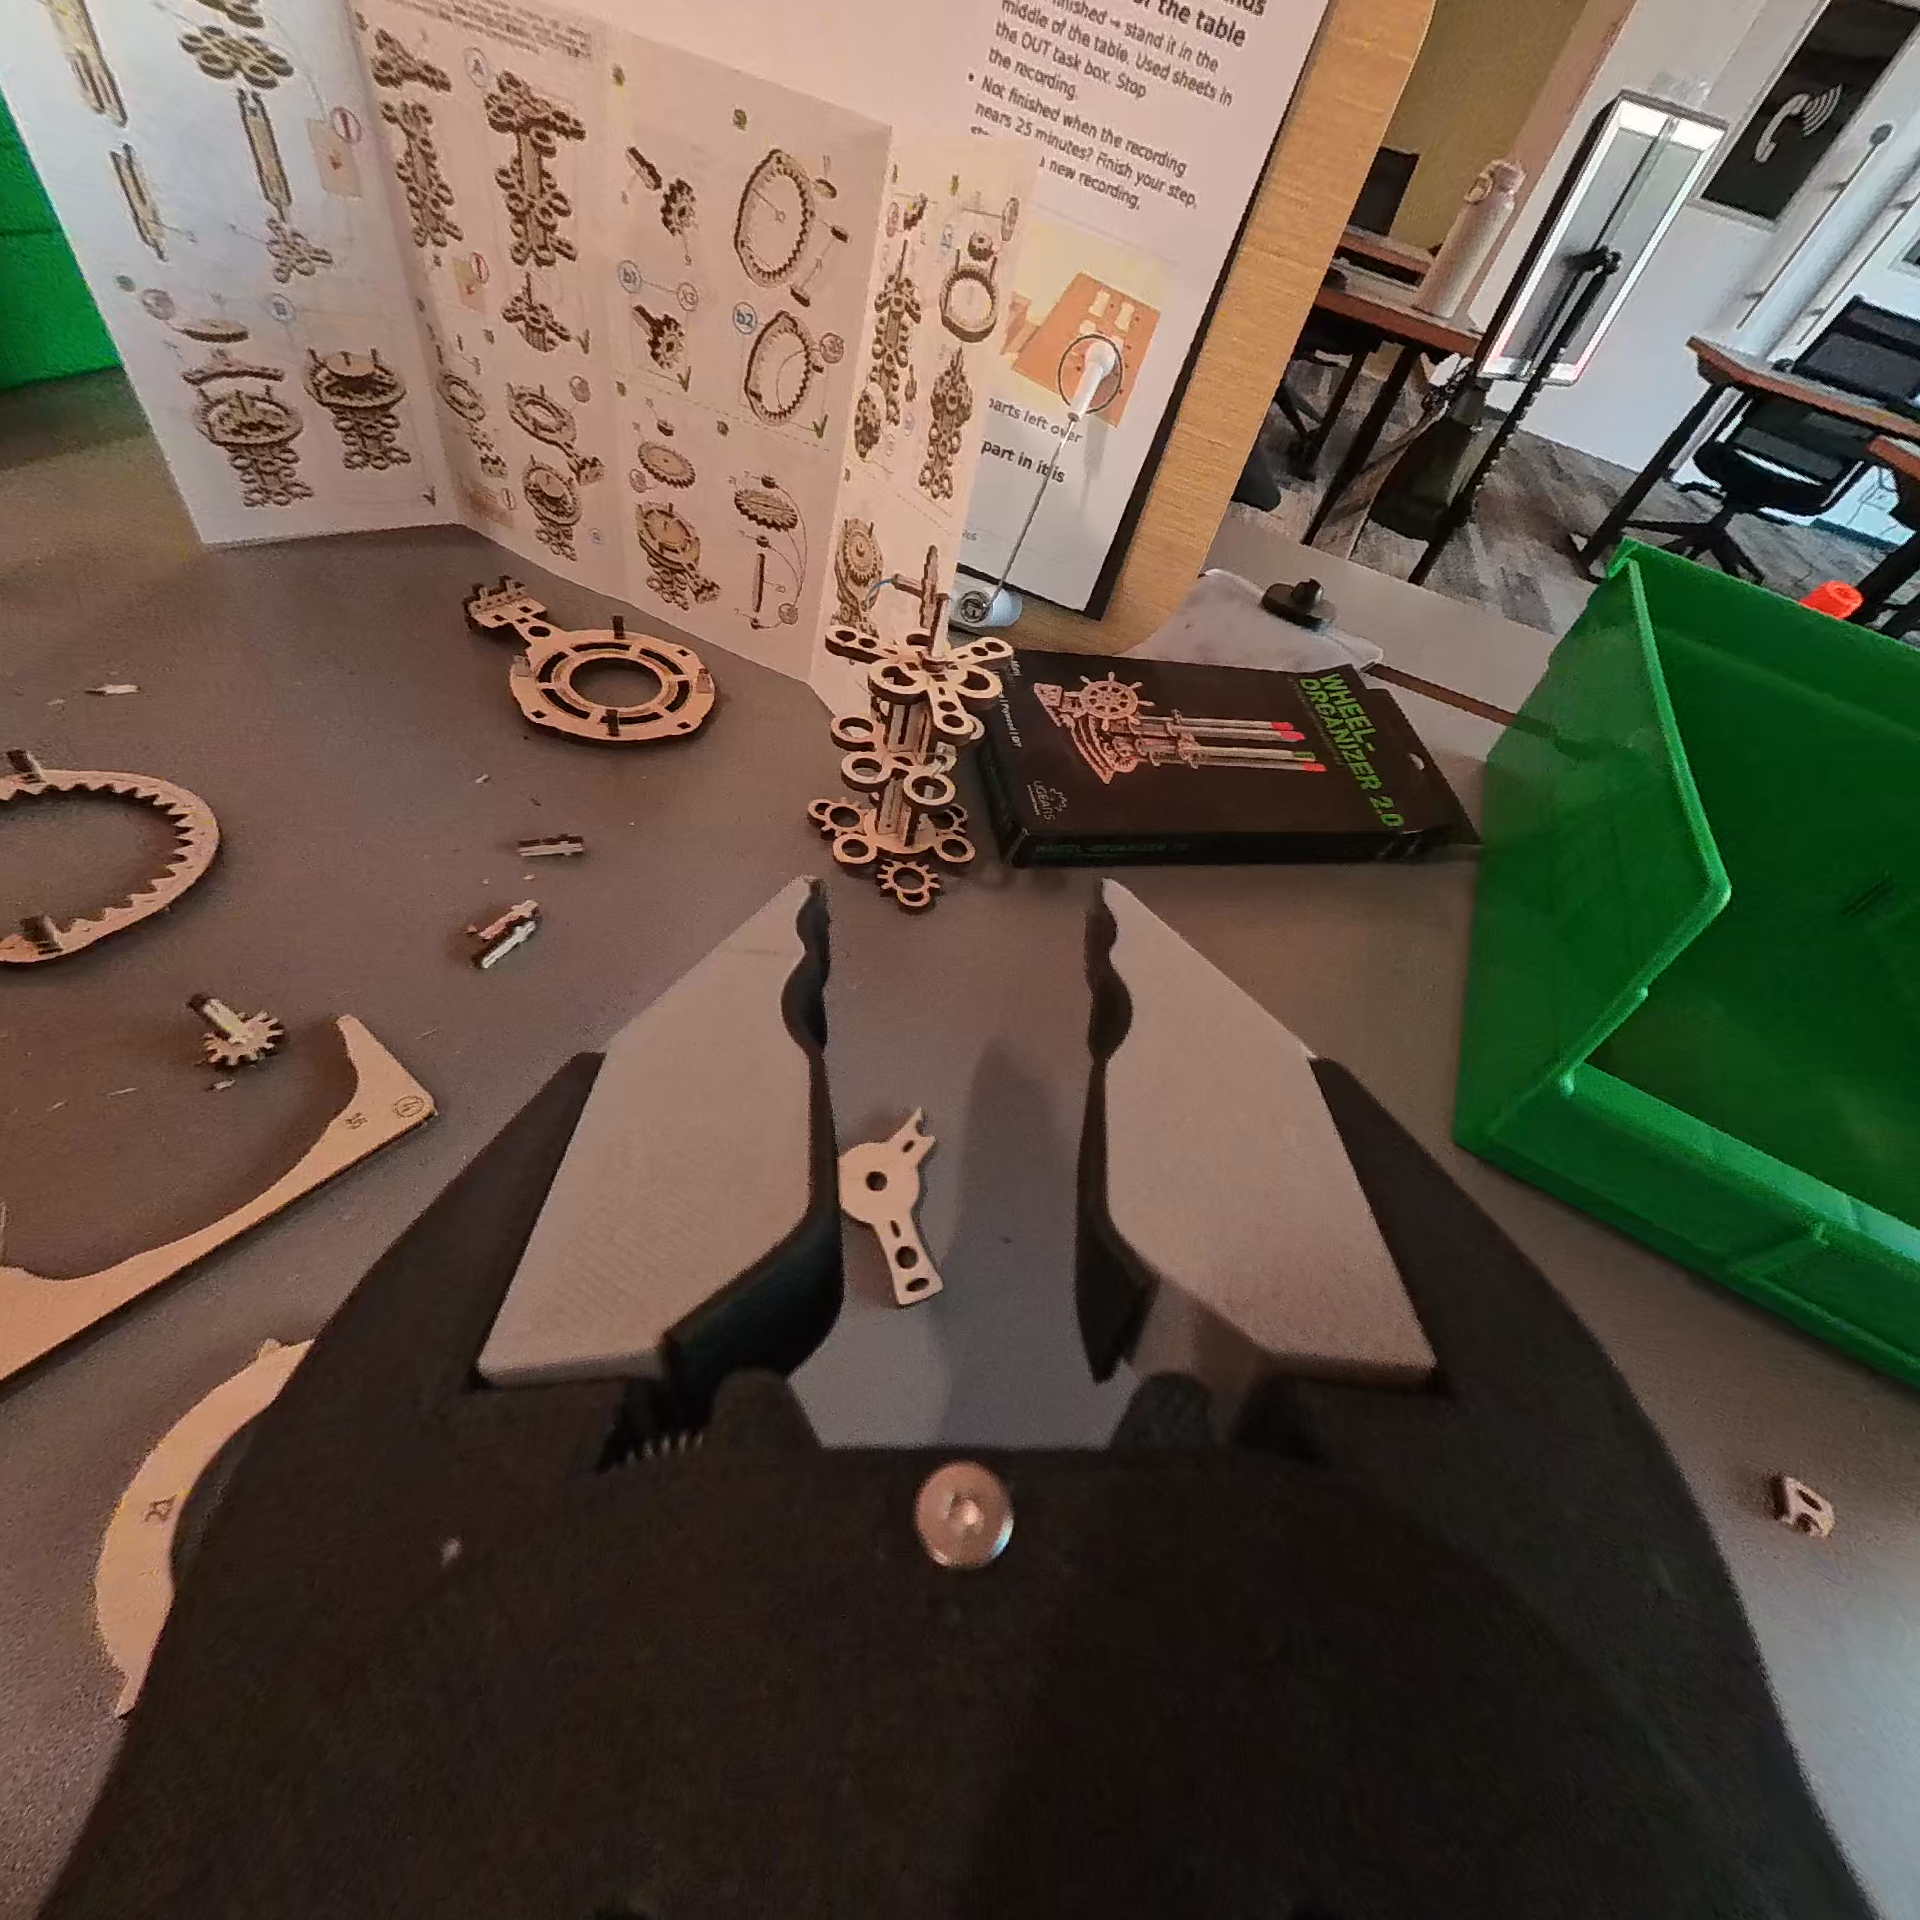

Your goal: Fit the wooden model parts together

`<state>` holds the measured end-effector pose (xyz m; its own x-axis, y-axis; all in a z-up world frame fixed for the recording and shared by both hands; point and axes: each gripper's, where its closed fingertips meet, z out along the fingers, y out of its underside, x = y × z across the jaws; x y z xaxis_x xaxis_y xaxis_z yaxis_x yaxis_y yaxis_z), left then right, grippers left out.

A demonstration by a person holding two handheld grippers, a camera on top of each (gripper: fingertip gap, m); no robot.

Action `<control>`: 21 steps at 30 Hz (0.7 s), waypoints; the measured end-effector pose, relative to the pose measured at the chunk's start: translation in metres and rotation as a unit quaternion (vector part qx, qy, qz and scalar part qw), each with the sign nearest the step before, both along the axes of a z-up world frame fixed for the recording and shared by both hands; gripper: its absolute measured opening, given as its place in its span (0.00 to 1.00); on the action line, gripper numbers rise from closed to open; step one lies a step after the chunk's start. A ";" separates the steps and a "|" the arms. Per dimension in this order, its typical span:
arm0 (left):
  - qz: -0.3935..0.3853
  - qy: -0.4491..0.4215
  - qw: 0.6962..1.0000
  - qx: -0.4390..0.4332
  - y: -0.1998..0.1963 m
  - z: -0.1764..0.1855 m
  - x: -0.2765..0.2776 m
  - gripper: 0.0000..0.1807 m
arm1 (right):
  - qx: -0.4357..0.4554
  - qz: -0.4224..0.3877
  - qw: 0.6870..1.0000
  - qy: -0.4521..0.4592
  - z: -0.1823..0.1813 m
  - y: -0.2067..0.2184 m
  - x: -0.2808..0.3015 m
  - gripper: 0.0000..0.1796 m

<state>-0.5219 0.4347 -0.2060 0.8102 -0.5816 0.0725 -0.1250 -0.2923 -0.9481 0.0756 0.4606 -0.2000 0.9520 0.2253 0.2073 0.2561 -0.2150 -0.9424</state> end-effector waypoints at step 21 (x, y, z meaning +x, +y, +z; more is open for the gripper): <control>-0.013 0.109 0.988 -0.109 -0.080 -0.038 -0.001 0.14 | 0.016 0.112 0.993 0.028 0.009 -0.016 -0.040 0.25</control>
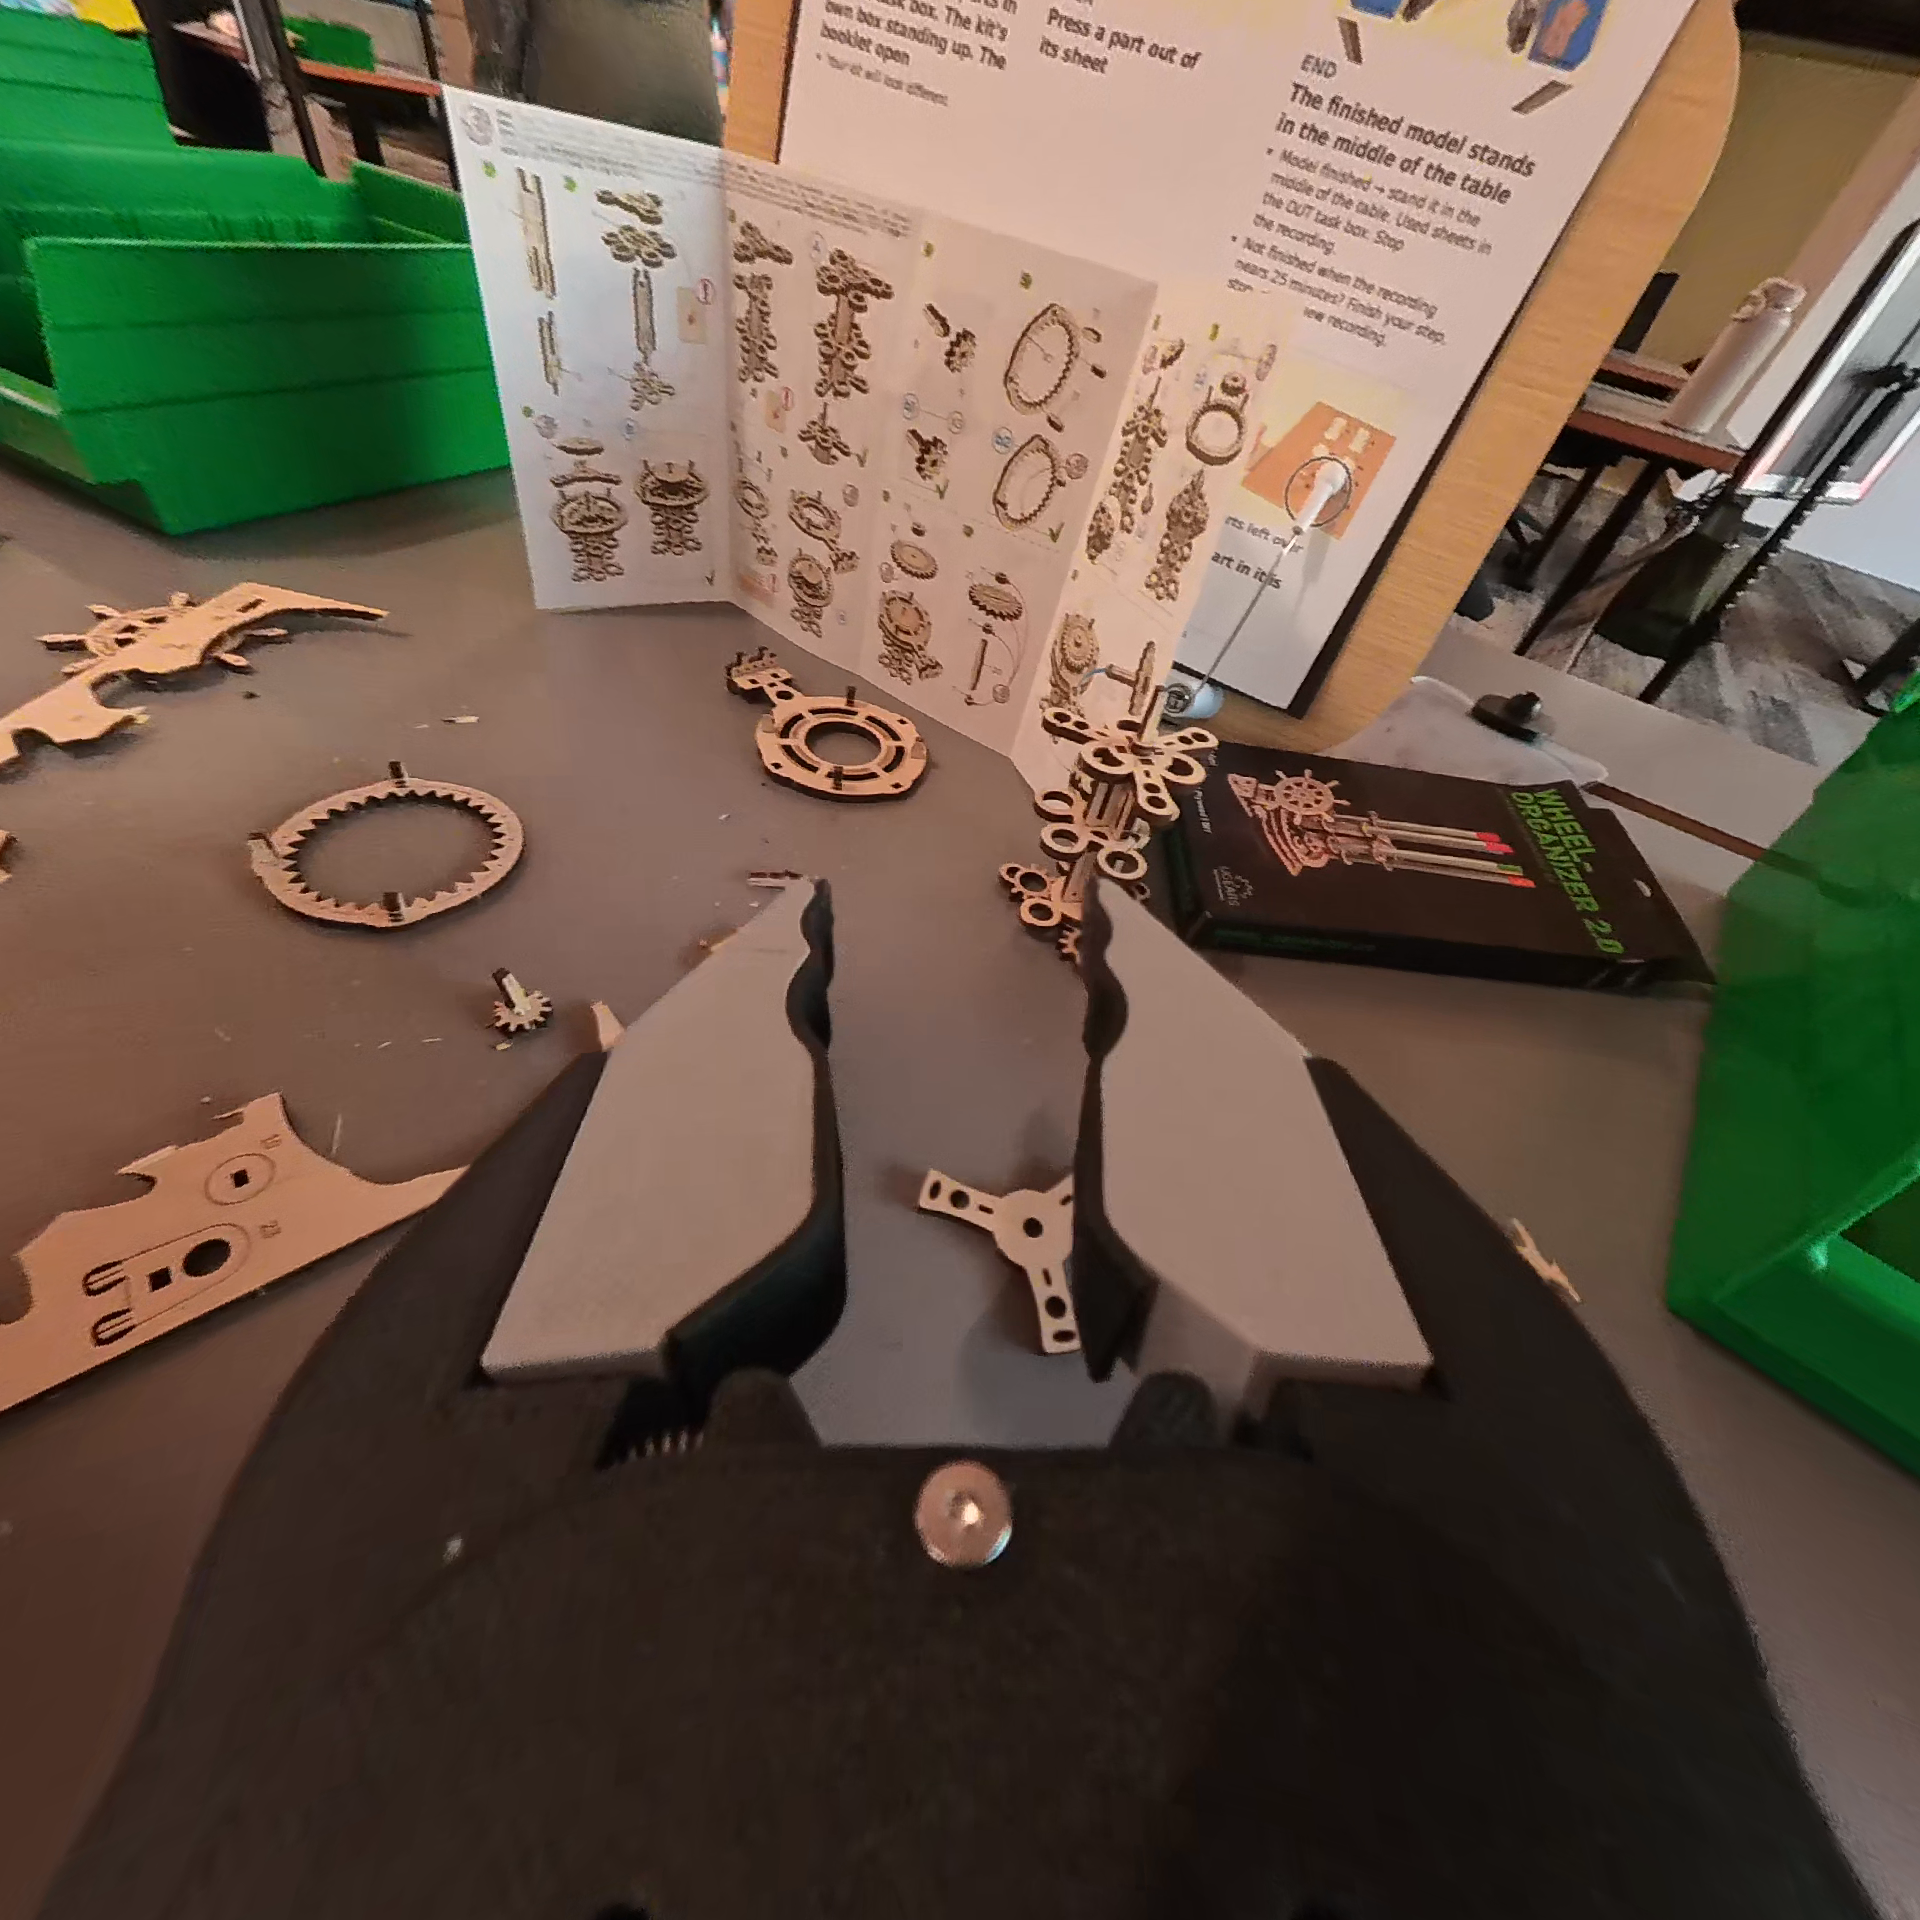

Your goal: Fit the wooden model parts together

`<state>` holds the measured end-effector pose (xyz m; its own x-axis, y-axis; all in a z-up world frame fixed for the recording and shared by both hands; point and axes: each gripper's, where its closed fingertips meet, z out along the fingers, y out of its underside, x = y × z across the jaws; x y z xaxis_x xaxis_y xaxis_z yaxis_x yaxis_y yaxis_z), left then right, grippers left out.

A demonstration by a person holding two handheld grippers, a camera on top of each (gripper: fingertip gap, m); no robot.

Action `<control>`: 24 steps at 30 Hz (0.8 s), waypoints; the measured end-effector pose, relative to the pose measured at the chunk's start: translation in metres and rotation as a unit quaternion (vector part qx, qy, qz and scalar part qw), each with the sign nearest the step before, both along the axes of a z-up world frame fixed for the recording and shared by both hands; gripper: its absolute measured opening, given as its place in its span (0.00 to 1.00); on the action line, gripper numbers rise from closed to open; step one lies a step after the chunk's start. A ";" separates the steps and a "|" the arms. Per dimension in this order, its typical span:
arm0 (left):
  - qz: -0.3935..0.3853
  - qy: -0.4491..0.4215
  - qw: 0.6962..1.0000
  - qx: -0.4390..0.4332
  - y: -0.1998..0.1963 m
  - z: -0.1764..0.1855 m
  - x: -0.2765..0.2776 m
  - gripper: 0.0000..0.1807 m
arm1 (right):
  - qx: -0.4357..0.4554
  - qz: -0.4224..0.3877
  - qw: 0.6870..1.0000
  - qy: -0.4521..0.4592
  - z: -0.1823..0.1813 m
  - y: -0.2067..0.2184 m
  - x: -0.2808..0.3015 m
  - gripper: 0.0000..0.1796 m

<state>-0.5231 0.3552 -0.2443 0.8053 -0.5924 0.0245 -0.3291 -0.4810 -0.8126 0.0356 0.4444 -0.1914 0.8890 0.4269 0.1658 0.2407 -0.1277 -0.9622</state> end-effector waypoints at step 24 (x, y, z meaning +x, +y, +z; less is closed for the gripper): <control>-0.052 0.057 0.996 -0.036 0.023 -0.032 0.022 0.17 | -0.008 -0.002 1.000 0.015 -0.001 0.003 0.003 0.25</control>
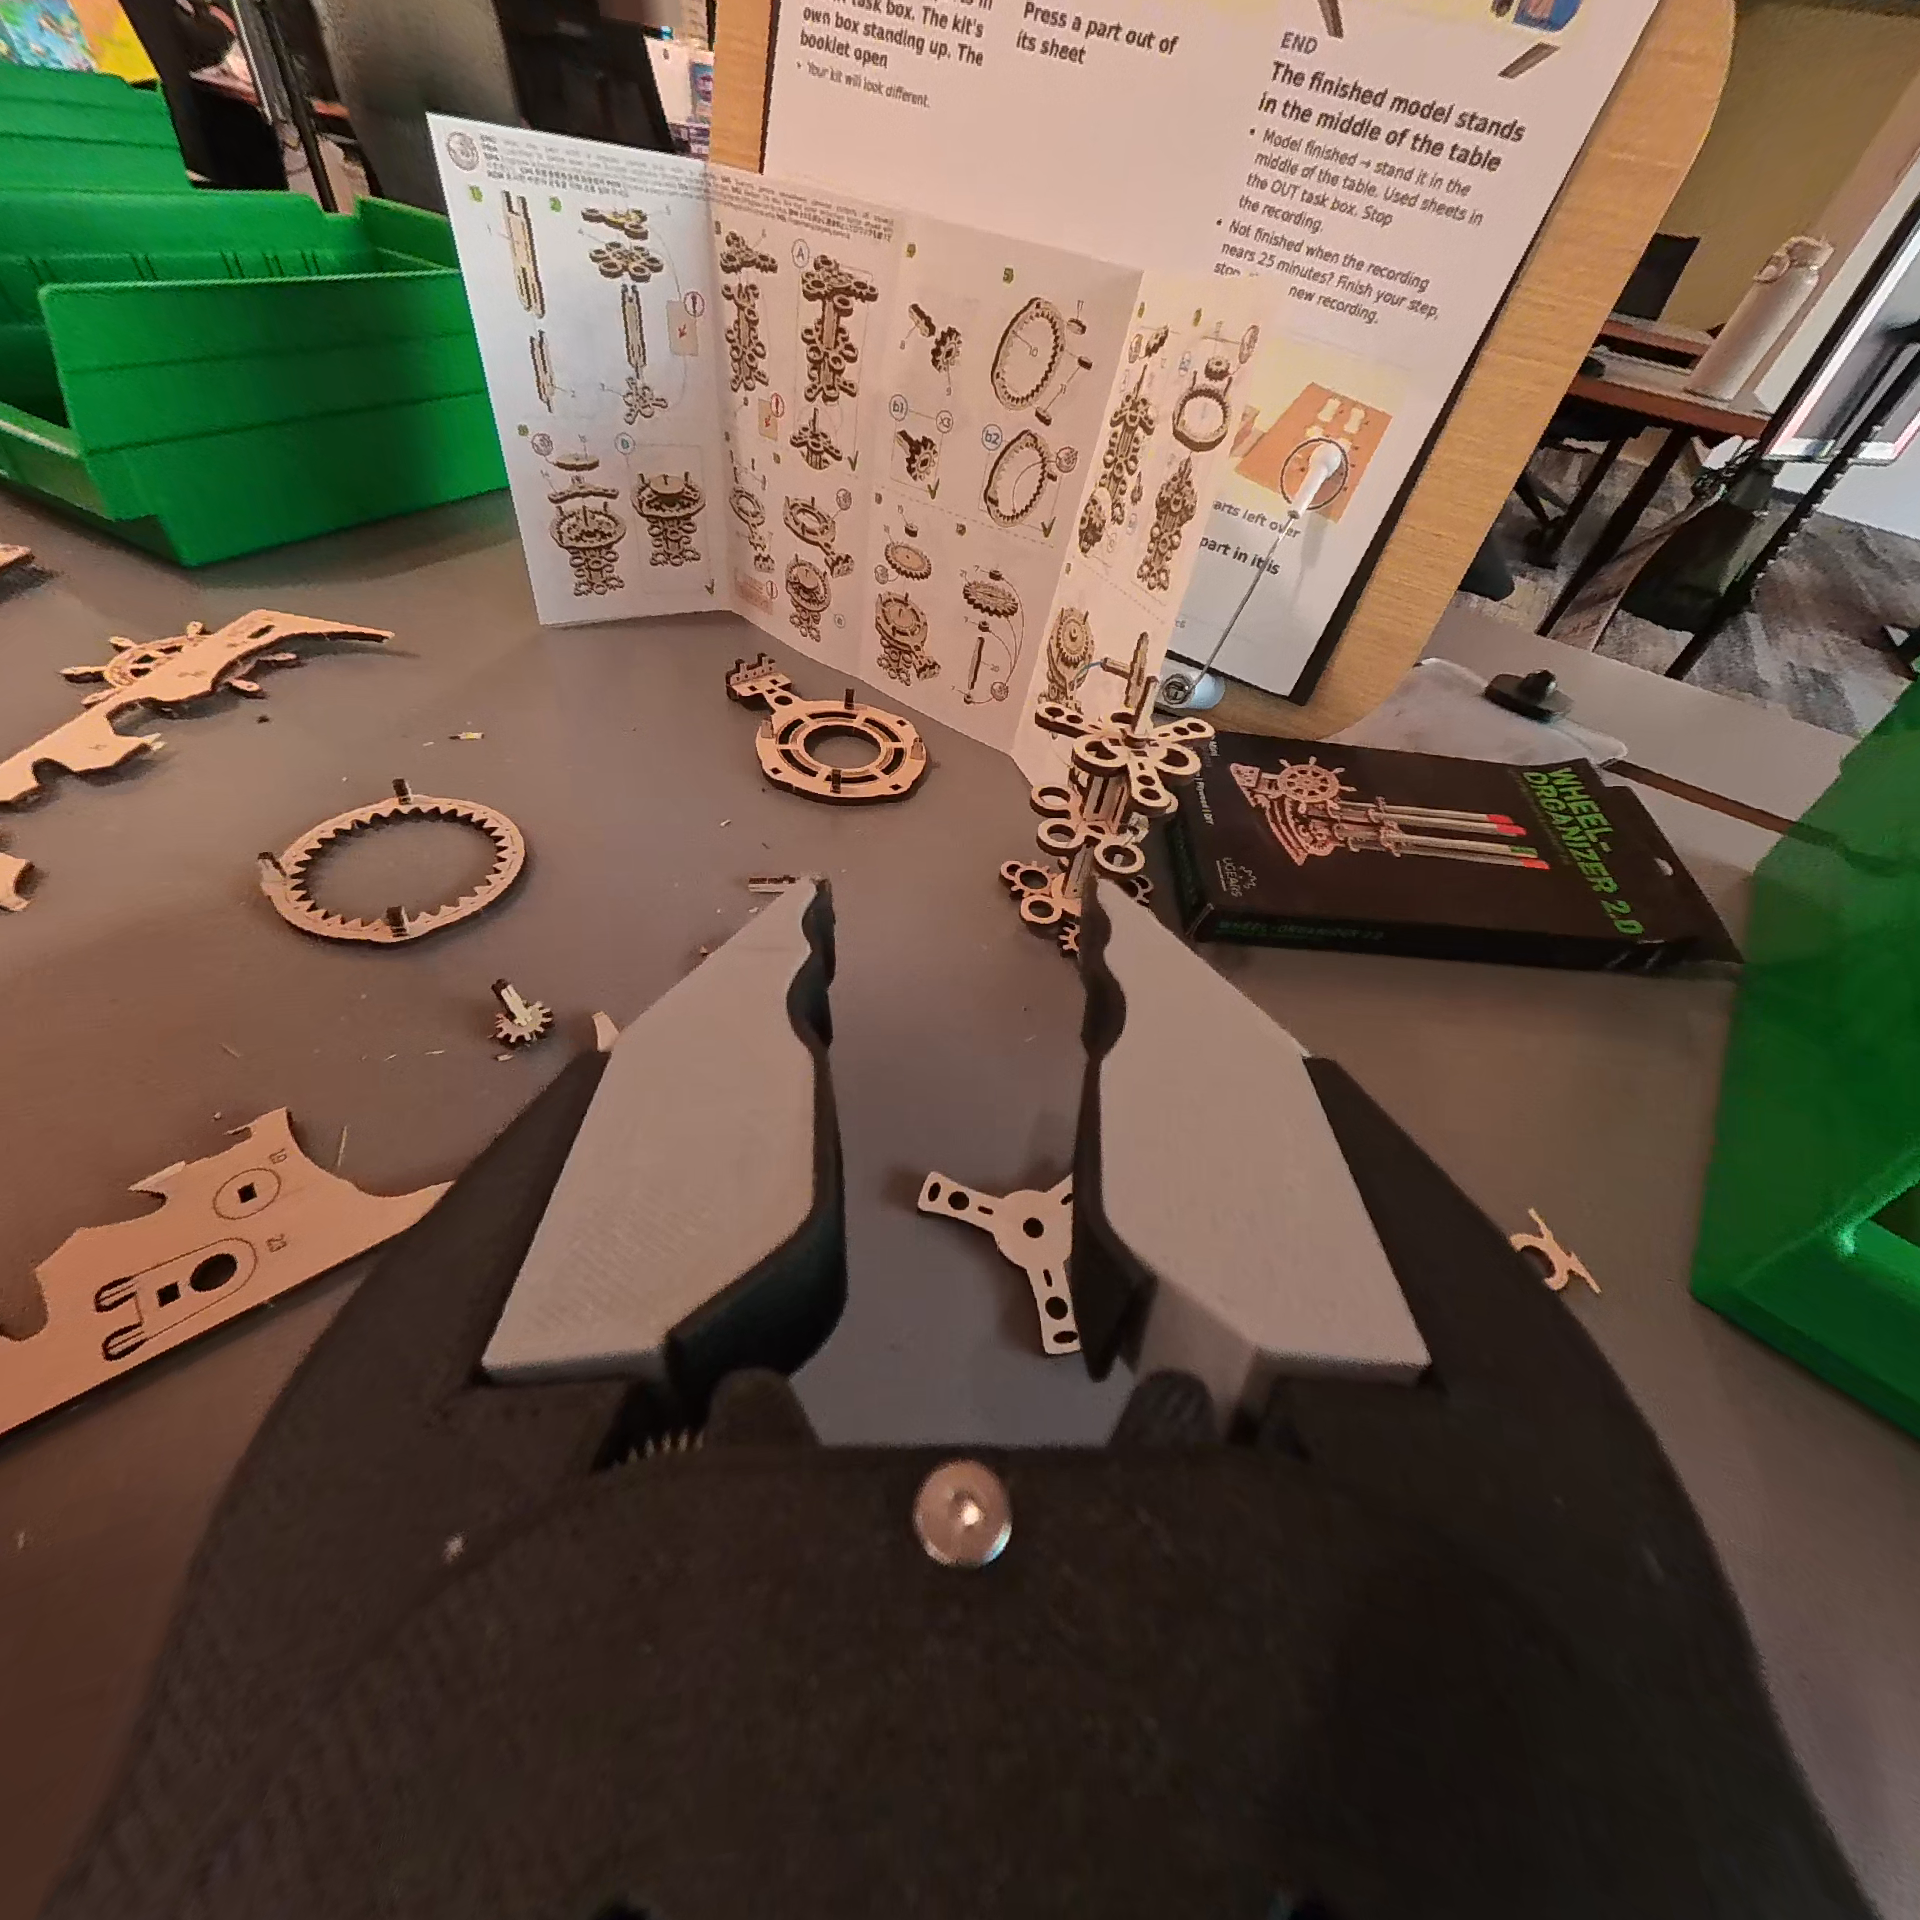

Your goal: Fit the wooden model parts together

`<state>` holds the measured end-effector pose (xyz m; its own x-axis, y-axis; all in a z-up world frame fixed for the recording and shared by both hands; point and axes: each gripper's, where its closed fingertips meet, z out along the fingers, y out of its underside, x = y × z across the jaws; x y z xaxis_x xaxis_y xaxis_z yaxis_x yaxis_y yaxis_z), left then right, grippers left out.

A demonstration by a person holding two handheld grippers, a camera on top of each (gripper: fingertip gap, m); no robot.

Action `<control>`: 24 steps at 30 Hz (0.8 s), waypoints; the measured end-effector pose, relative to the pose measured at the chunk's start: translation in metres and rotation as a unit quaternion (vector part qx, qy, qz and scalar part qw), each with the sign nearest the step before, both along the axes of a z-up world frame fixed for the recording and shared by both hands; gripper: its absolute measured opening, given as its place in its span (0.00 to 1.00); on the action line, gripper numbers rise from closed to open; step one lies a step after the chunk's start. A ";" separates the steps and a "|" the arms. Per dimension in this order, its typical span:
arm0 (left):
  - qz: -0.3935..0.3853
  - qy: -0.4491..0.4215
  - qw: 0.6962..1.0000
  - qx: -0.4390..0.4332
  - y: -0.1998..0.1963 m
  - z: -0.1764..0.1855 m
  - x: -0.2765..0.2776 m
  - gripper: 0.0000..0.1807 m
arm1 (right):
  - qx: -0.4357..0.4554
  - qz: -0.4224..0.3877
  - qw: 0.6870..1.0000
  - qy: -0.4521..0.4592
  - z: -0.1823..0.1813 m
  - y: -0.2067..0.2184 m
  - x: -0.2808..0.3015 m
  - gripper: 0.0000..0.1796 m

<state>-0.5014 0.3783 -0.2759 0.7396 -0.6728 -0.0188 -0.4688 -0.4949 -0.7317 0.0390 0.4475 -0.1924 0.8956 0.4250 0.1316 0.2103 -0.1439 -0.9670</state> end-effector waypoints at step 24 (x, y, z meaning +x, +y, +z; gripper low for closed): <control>-0.031 -0.103 0.991 0.082 -0.033 0.041 0.028 0.09 | 0.024 0.102 0.994 0.018 0.027 -0.024 -0.054 0.21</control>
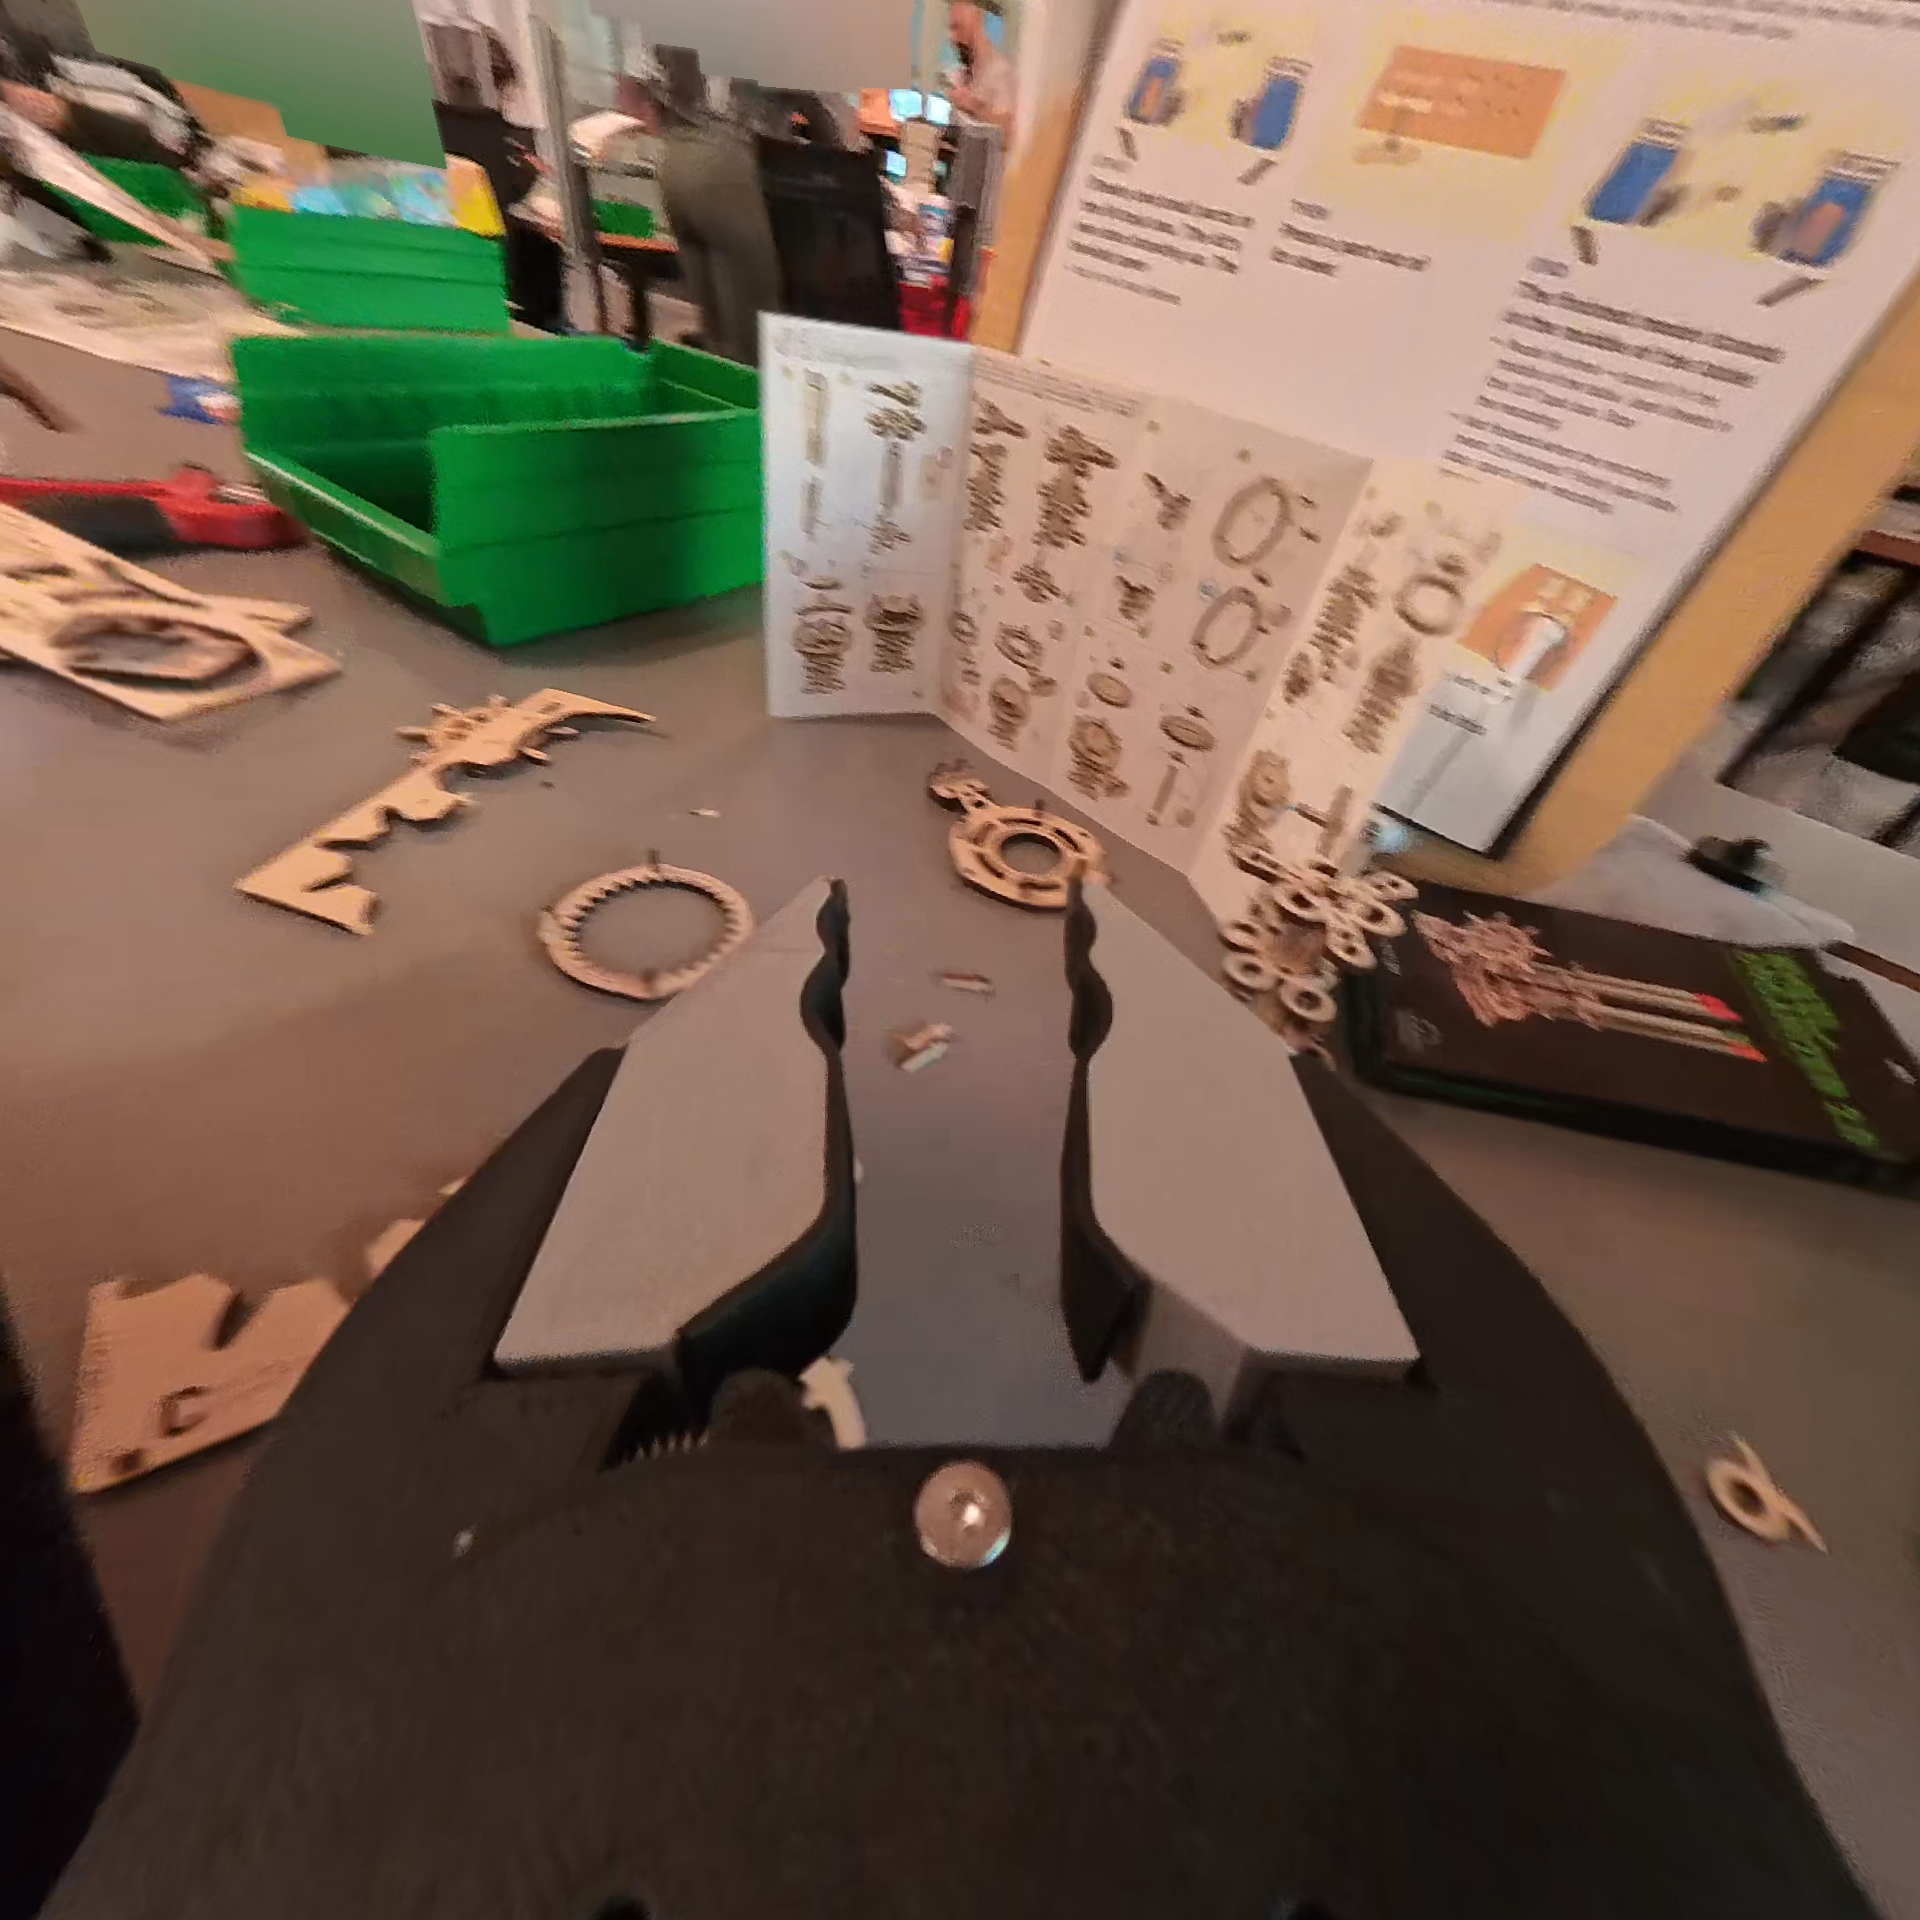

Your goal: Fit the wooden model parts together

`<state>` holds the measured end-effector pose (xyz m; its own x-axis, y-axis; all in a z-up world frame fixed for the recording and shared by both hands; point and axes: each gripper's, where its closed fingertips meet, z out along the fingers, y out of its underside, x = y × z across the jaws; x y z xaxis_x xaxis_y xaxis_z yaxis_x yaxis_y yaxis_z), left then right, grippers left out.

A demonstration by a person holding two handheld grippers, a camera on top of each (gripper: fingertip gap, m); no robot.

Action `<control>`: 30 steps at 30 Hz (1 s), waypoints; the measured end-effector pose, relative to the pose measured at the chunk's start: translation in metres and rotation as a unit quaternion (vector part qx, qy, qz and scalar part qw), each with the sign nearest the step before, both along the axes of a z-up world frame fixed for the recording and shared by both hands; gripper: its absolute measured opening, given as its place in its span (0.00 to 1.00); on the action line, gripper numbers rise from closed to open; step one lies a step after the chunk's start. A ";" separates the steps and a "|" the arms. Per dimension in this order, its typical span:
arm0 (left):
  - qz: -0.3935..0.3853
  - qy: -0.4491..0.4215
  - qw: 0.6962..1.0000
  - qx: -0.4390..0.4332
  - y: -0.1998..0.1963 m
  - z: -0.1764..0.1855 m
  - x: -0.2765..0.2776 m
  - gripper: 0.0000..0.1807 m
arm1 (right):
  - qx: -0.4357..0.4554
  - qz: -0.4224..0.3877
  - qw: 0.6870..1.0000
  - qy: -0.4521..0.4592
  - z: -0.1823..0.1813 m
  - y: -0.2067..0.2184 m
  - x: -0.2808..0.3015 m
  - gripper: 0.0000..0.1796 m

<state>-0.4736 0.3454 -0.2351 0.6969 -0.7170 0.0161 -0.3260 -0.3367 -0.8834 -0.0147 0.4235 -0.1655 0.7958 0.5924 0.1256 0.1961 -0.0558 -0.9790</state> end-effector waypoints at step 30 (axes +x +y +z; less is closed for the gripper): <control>0.143 0.108 0.984 -0.022 -0.019 -0.044 -0.065 0.23 | -0.162 0.384 0.909 -0.008 -0.028 -0.100 -0.246 0.25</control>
<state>-0.5387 0.3266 -0.2795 0.8603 -0.4936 -0.1275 -0.3906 -0.4776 -0.7870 -0.2608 0.3231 -0.1932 0.1322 0.9804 -0.1461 0.3120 -0.1811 -0.9327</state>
